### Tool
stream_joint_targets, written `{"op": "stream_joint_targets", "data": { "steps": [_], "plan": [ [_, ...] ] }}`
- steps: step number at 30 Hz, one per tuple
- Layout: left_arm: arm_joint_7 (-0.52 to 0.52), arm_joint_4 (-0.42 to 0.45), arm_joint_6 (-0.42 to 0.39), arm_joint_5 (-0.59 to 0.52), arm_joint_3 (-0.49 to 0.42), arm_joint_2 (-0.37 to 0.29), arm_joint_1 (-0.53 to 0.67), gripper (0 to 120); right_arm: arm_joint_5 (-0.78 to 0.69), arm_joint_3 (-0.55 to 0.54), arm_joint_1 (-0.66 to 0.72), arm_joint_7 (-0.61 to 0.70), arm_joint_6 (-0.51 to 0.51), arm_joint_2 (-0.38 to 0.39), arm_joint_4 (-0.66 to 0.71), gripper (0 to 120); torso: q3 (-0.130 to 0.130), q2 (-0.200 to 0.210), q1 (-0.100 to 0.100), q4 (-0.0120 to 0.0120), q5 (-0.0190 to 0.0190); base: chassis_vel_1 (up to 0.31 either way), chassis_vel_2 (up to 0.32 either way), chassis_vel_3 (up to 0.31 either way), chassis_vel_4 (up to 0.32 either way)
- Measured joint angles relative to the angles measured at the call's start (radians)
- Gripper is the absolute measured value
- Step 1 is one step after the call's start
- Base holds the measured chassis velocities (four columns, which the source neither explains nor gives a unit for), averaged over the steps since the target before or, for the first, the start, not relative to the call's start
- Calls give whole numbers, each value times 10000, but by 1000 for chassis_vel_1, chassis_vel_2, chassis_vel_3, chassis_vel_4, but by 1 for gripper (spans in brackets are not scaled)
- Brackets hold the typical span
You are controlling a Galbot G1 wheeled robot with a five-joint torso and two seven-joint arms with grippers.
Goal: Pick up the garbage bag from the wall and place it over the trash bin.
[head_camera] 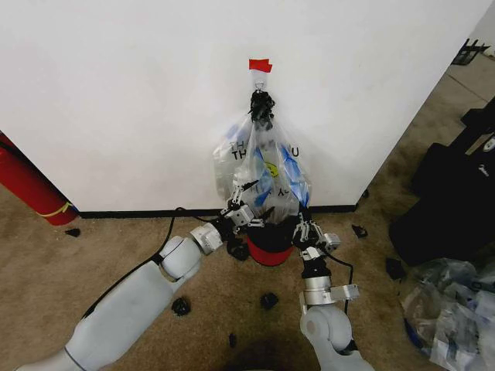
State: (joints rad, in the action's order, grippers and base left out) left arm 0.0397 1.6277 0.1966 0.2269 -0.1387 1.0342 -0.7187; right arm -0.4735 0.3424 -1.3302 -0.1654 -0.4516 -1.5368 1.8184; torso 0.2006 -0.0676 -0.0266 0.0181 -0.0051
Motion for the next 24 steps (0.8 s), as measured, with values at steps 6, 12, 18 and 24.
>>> {"op": "stream_joint_targets", "data": {
  "steps": [6, 12, 18, 24],
  "plan": [
    [-403, 224, -678, 819, 244, -67, -417, 52, -12, 24, -25, -2, -35, 61, 61, 0, 0, 0, 0, -2, 0, 0, 0, 0, 0],
    [-917, 665, -1306, 976, 428, -159, -821, 30, -19, 33, -82, -2, -75, 78, 108, 0, 0, 0, 0, -1, -1, 0, 0, 0, 0],
    [-1281, 1118, -1590, 297, 614, -202, -1143, 8, -3, 40, -134, 12, -97, 93, 161, 0, 0, 0, 0, -1, 0, 0, 0, 0, 0],
    [-1549, 1832, -1542, -2113, 936, -22, -1886, 0, 58, 119, -183, 131, -133, 130, 185, 0, 0, 0, 0, -1, 1, 0, 0, 0, 0]
  ]
}}
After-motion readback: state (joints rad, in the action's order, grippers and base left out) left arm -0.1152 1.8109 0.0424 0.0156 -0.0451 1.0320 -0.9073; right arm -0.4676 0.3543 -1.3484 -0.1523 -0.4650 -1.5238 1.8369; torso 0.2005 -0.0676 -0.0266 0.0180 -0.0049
